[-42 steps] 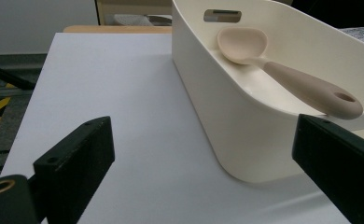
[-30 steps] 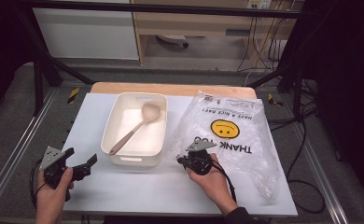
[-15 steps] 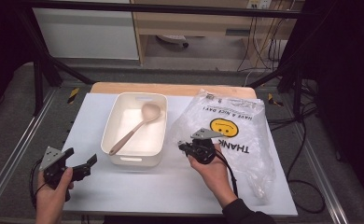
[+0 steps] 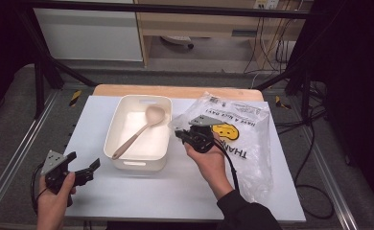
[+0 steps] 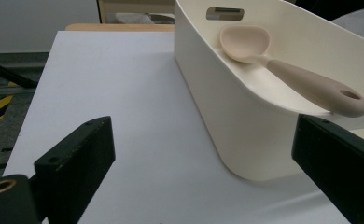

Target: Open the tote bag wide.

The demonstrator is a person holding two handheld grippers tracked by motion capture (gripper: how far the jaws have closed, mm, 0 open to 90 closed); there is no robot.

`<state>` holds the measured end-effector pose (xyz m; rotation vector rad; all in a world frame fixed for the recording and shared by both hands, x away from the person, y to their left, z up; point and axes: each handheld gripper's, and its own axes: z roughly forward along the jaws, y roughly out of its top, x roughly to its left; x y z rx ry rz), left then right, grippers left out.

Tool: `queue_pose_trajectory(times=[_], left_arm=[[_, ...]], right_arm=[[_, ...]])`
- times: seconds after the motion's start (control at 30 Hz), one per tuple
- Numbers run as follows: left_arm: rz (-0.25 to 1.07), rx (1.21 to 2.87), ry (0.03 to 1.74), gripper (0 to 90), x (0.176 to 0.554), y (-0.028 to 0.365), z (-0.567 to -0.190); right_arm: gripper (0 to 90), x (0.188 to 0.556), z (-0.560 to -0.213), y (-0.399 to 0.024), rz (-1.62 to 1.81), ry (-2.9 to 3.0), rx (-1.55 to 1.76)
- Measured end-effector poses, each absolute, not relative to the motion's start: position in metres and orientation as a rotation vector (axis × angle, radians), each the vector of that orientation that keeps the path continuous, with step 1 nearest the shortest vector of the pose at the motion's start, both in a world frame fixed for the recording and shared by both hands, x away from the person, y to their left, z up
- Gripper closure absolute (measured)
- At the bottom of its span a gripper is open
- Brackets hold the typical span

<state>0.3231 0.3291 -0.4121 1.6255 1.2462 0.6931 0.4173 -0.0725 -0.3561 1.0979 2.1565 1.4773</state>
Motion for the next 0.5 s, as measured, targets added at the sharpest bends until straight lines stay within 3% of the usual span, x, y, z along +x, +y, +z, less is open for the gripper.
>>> queue_pose_trajectory(times=[0.5], left_arm=[[0.691,1.631,1.244,5.6,0.323,0.328,-0.412]], right_arm=[[87.8,0.403,-0.351,-0.026,1.522,2.219,1.055]])
